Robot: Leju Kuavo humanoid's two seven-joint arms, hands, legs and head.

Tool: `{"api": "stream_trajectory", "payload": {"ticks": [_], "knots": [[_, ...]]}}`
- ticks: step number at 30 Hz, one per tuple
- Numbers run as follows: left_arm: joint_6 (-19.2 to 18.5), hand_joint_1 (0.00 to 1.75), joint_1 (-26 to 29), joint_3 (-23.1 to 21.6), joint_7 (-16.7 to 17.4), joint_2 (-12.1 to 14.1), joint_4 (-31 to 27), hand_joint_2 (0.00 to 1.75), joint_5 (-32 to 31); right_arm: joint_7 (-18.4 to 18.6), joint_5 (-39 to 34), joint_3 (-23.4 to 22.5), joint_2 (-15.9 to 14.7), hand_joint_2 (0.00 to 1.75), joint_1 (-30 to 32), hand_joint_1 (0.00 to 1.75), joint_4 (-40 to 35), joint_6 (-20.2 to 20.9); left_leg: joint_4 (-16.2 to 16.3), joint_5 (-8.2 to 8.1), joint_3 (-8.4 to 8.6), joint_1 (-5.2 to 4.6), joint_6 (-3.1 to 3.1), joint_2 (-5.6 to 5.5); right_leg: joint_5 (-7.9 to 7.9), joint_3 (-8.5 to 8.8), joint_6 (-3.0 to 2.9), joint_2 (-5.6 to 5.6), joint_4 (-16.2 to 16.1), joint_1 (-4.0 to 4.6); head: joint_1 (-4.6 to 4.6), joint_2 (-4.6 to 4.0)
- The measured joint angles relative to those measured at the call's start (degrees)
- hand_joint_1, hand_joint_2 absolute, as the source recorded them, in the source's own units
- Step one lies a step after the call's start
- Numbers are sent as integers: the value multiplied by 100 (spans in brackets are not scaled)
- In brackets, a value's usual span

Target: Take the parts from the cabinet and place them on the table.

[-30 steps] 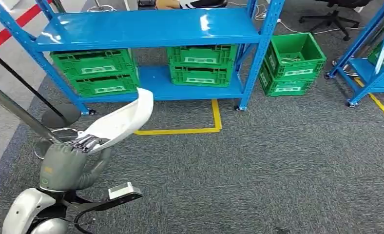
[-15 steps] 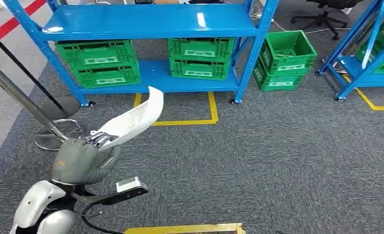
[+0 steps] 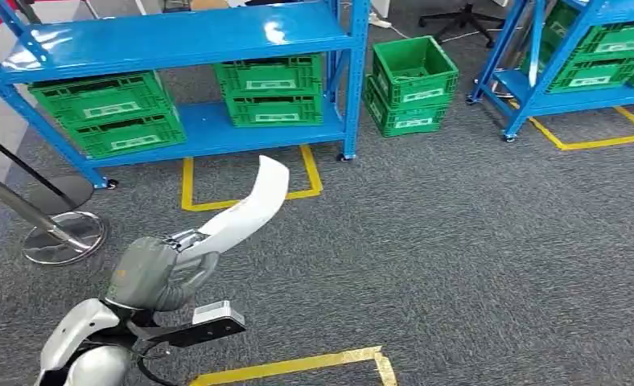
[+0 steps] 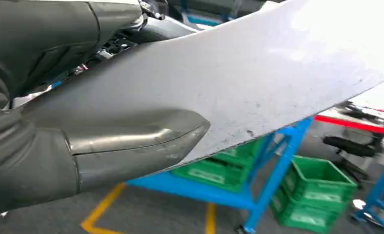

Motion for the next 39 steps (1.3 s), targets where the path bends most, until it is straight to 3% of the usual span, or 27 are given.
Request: {"api": "stream_trajectory", "payload": {"ticks": [1, 2, 6, 8, 9, 10, 12, 13, 15, 16, 17, 18, 21, 22, 24, 26, 27, 28, 30, 31, 32, 33, 34, 36, 37, 38, 39], "knots": [[-4, 175, -2, 0, -4, -11, 4, 175, 33, 0, 0, 0, 11, 0, -3, 0, -4, -2, -461, 123, 265, -1, 47, -191, 10, -14, 14, 48, 0, -13, 2, 0], [-13, 175, 0, 2, -15, -24, 7, 175, 72, 0, 0, 0, 33, 0, -16, 0, -6, -4, -668, 65, 418, 8, 77, -295, 19, -59, 38, 92, 23, 23, 7, 0], [-11, 175, 5, 13, -92, -66, 22, 175, 221, 11, 9, -4, 35, 0, 13, 0, -33, -61, -808, 86, 377, 31, 104, -151, 101, -150, 180, 264, 23, 4, 5, 0], [7, 175, 11, 24, -118, -118, 20, 175, 291, 9, -20, -28, 57, 0, 12, 0, -59, -184, -817, 112, 370, 48, 167, -50, -174, -342, 256, -92, 367, -11, 73, 0], [7, 175, 26, 39, -122, -133, 20, 175, 306, 9, -37, -48, 59, 0, 4, 0, -66, -208, -816, 114, 357, 46, 171, 5, -397, -531, 299, -182, 780, -36, 92, 0], [7, 175, 52, 63, -127, -136, 20, 175, 308, 9, -48, -52, 59, 0, -11, 0, -81, -234, -814, 122, 338, 44, 179, 84, -646, -787, 336, -221, 1339, -56, 88, 0], [7, 175, 71, 105, -129, -155, 20, 175, 310, 11, -52, -59, 59, 0, -7, 0, -107, -339, -810, 139, 312, 45, 174, 204, -777, -1005, 385, -245, 1841, -86, 94, 0], [5, 175, 77, 122, -129, -175, 20, 175, 310, 26, -52, -70, 59, 0, -3, 0, -124, -417, -808, 145, 310, 47, 164, 259, -645, -904, 401, -257, 1694, -104, 92, 0], [0, 175, 76, 133, -129, -199, 20, 175, 310, 35, -52, -90, 59, 0, 3, 0, -166, -492, -793, 147, 311, 57, 146, 357, -201, -394, 413, -349, 806, -122, 90, 0], [0, 175, 75, 146, -129, -223, 20, 175, 310, 35, -52, -94, 61, 0, -11, 0, -186, -507, -772, 140, 313, 56, 111, 403, -3, -49, 426, -541, 226, -124, 96, 0], [0, 175, 76, 151, -129, -232, 17, 175, 312, 37, -52, -94, 85, 0, -39, 0, -190, -514, -755, 138, 300, -1, 60, 436, -109, -5, 404, -715, 59, -66, 112, 0], [-9, 175, 74, 153, -131, -234, 17, 175, 312, 37, -52, -94, 87, 0, -51, 0, -208, -542, -737, 143, 286, -8, 31, 464, -54, 7, 300, -601, 59, -92, 86, 0], [-172, 175, 68, 159, -221, -256, 18, 175, 491, 52, -63, -98, 103, 0, -26, 0, -240, -810, -739, 172, 280, 5, -46, 604, -15, -82, 178, -447, 101, -75, 72, 0], [-303, 175, 57, 158, -238, -258, 20, 175, 591, 79, -85, -101, 105, 0, -23, 0, -256, -878, -703, 108, 266, 31, -101, 491, 22, -90, 120, -404, 77, -103, 72, 0], [-476, 175, 56, 149, -260, -267, 28, 175, 756, 105, -129, -105, 103, 0, -39, 0, -300, -944, -75, -362, 0, 33, -127, 162, 70, -155, 46, -293, 76, -105, 61, 0], [-520, 175, 59, 149, -273, -267, 59, 175, 791, 122, -151, -109, 103, 0, -41, 0, -334, -946, 892, -787, -427, 32, -121, 95, 107, -223, 12, -166, 78, -86, 57, 0], [-533, 175, 58, 146, -275, -267, 76, 175, 791, 125, -153, -118, 100, 0, -35, 0, -345, -946, 1148, -842, -540, 31, -105, 78, 126, -247, 15, -93, 80, -74, 59, 0], [-549, 175, 57, 146, -275, -267, 90, 175, 793, 133, -155, -138, 101, 0, -26, 0, -352, -946, 1097, -736, -502, 29, -83, 72, 143, -260, 22, -18, 80, -69, 59, 0], [-634, 175, 30, 120, -229, -269, 116, 175, 778, 207, -214, -168, 101, 0, -23, 0, -356, -944, 371, -287, -127, 25, -30, 28, 171, -270, 58, 132, 82, -65, 59, 0], [-645, 175, 1, 68, -171, -271, 147, 175, 754, 249, -244, -192, 90, 0, -25, 0, -361, -938, -115, -66, 128, 26, -1, -62, 183, -269, 77, 193, 82, -65, 57, 0], [-629, 175, -46, -9, -105, -284, 184, 175, 741, 286, -269, -201, 79, 0, -26, 0, -361, -907, -565, 8, 343, 46, 39, -425, 202, -290, 105, 237, 83, -80, 59, 0], [-599, 175, -71, -81, -48, -306, 219, 175, 739, 313, -275, -208, 50, 0, -42, 0, -369, -881, -729, -29, 391, 83, 35, -490, 213, -344, 134, 288, 131, -39, 68, 0], [-537, 175, -103, -164, 40, -321, 271, 175, 754, 370, -282, -225, 24, 0, -34, 0, -374, -819, -691, -27, 353, 53, 18, -437, 246, -395, 181, 323, 114, -73, 72, 0], [-450, 175, -139, -300, 142, -328, 359, 175, 826, 418, -289, -245, -18, 0, -2, 0, -385, -745, -694, -4, 343, 22, 70, -348, 299, -419, 264, 448, 54, -113, 68, 0], [-411, 175, -144, -339, 179, -341, 385, 175, 902, 444, -291, -247, -109, 0, 9, 0, -396, -706, -746, 38, 353, 80, 111, -244, 296, -479, 285, 449, 86, -107, 53, 0], [-394, 175, -144, -358, 212, -367, 409, 175, 981, 446, -297, -247, -114, 0, 14, 0, -396, -676, -746, 43, 350, 81, 148, -172, 169, -548, 312, 141, 239, -62, 130, 0], [-376, 175, -139, -372, 229, -369, 422, 175, 1040, 448, -304, -249, -131, 0, 8, 0, -396, -640, -746, 41, 346, 73, 172, -100, -44, -700, 342, -58, 562, -71, 181, 0]]}}
